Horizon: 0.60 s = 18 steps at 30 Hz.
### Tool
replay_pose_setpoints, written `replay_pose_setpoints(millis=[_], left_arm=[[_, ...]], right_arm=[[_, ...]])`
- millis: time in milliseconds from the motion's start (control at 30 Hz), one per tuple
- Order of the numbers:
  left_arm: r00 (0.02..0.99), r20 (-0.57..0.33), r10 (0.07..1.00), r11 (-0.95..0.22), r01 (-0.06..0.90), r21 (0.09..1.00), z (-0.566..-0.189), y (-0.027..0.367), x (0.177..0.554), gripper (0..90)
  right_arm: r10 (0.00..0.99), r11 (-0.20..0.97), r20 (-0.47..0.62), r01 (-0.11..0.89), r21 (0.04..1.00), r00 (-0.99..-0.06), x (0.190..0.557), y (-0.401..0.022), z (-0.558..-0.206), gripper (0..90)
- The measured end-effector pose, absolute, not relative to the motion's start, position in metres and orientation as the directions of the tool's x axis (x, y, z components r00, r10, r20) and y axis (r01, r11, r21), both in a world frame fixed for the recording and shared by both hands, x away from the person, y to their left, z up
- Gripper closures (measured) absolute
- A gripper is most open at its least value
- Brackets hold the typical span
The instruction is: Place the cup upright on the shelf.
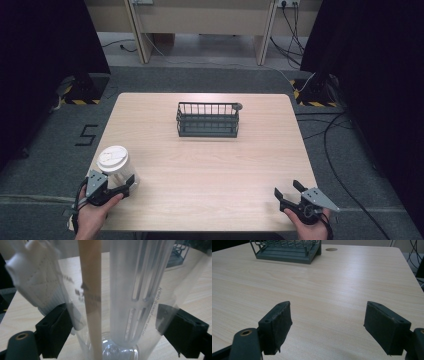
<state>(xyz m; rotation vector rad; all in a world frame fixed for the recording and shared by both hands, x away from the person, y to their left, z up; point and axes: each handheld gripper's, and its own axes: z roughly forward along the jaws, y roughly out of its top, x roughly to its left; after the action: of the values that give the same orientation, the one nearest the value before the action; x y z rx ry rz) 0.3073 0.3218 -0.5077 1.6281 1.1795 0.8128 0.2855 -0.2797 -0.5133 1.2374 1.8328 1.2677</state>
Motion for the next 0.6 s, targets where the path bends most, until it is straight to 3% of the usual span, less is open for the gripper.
replay_pose_setpoints(millis=[600], left_arm=[[0.316,-0.008,0.949,-0.086,0.282,0.956,-0.5086,0.3216,0.311,15.8]], right_arm=[[0.915,0.126,0.032,0.362,0.923,-0.401,0.2861,-0.2791,-0.5133,22.5]])
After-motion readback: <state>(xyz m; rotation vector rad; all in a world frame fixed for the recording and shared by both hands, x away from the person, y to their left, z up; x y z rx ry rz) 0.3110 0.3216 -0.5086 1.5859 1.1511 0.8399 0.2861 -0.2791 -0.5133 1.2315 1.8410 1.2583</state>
